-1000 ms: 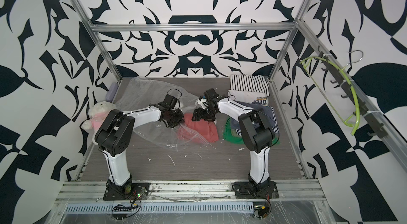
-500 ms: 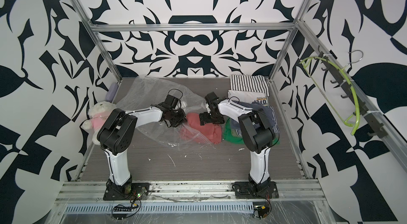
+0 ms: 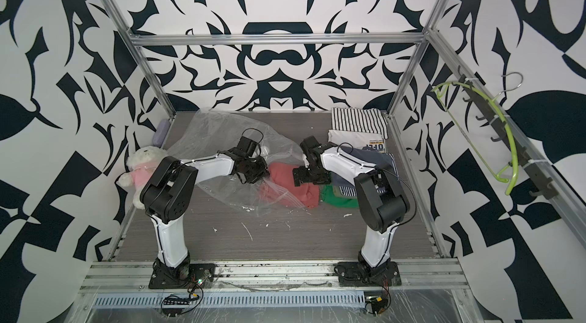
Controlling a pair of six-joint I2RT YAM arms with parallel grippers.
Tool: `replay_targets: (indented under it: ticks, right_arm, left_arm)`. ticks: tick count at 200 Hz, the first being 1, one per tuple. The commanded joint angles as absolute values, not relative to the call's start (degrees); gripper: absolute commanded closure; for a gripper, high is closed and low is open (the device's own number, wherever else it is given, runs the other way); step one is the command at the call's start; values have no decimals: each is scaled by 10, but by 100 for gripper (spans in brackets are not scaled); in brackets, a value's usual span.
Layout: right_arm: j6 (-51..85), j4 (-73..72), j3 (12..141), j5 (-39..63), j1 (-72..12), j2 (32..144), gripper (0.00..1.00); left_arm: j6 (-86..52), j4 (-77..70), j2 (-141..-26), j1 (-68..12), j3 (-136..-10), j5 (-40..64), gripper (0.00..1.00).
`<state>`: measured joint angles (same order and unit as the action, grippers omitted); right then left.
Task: Take the tank top out of the vacuum bag
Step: Take out the tank top from the vacuum bag.
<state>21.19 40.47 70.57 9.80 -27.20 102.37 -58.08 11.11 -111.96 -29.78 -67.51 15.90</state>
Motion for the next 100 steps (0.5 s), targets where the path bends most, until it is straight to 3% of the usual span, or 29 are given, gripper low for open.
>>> replay_targets:
  ticks: [1, 61, 86, 100]
  right_arm:
    - [248, 401, 688, 136, -270, 1015, 1]
    - [273, 349, 678, 226, -270, 1028, 4]
    - [284, 320, 683, 263, -271, 1020, 21]
    - [289, 311, 687, 270, -271, 1019, 36]
  left_arm:
    - [-577, 176, -1166, -303, -654, 142, 100]
    - [-577, 175, -1163, -303, -651, 144, 100]
    - [-577, 174, -1161, -303, -650, 142, 100]
    - [-578, 173, -1160, -303, -649, 142, 100]
